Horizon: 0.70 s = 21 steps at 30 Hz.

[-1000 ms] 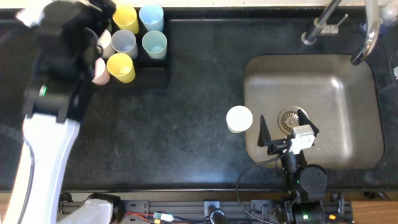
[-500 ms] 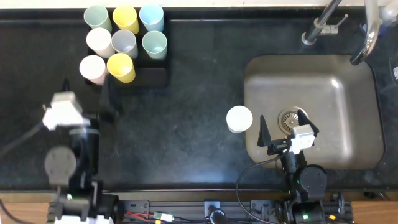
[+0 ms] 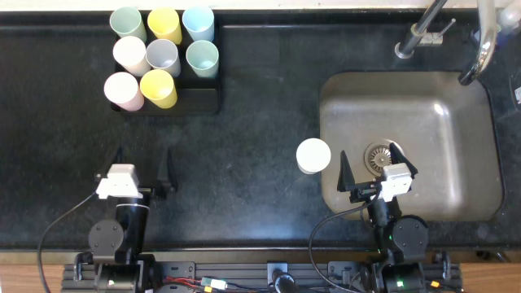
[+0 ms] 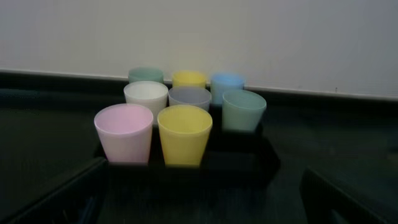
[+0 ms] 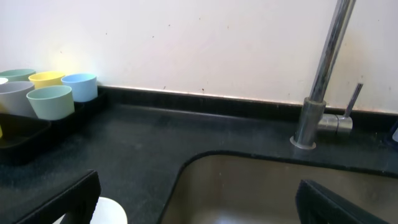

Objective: Store Cups

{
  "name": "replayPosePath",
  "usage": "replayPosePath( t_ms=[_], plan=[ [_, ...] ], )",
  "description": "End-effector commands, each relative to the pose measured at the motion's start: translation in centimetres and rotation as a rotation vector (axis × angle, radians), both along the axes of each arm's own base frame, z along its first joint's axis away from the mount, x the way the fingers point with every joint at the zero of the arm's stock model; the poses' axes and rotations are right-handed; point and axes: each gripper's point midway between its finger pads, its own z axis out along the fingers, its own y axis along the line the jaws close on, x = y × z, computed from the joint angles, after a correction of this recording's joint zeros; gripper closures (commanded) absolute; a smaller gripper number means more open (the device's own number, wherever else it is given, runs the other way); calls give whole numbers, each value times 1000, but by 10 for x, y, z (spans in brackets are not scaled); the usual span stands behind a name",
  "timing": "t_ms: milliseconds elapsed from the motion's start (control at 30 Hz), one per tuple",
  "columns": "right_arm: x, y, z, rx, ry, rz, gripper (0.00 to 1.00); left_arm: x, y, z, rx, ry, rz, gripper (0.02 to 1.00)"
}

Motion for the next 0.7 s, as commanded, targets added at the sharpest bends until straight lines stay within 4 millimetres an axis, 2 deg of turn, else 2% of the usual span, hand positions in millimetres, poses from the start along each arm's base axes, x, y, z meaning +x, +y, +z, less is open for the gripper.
replayPosePath(
  t_ms=[33, 700],
  plan=[
    [0, 0, -3, 4, -2, 0, 3, -2, -6, -8, -11, 32, -33, 18],
    [0, 0, -3, 4, -2, 0, 5, -2, -6, -8, -11, 32, -33, 18]
  ],
)
